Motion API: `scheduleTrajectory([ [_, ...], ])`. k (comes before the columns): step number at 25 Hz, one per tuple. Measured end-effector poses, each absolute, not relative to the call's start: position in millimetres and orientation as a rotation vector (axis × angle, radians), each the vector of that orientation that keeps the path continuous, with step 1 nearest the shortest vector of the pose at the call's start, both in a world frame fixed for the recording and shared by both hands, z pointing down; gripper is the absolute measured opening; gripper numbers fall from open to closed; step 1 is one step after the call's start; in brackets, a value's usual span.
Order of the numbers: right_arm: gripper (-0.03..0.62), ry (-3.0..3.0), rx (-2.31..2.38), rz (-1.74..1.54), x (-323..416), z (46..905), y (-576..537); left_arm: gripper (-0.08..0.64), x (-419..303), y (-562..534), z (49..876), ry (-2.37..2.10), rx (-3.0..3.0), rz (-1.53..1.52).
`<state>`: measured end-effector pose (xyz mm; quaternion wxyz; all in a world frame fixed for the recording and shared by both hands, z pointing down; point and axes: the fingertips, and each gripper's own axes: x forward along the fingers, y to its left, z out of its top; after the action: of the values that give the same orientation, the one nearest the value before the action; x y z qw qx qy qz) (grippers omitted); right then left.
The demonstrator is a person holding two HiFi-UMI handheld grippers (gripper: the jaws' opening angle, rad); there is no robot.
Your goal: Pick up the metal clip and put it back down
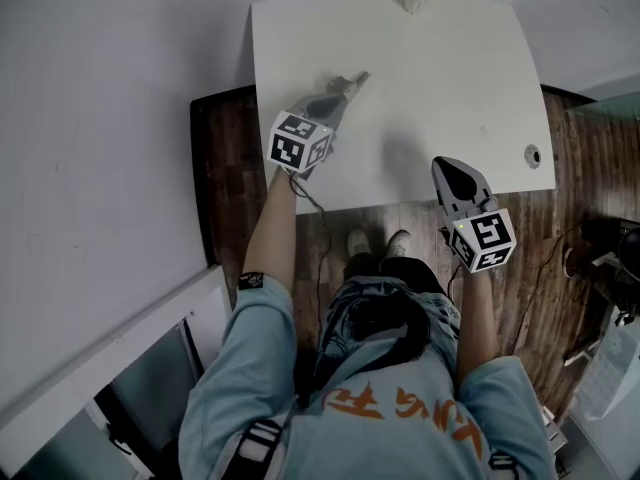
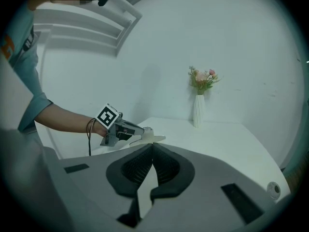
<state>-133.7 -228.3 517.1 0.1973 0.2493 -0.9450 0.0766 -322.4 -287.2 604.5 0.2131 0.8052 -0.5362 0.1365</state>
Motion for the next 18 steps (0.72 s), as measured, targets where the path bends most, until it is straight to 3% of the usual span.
scheduleTrajectory([
  [18, 0.012, -2.892, 0.693, 0.062, -141, 426, -232, 0.025, -302, -190, 410, -2.059, 2.180, 0.028],
])
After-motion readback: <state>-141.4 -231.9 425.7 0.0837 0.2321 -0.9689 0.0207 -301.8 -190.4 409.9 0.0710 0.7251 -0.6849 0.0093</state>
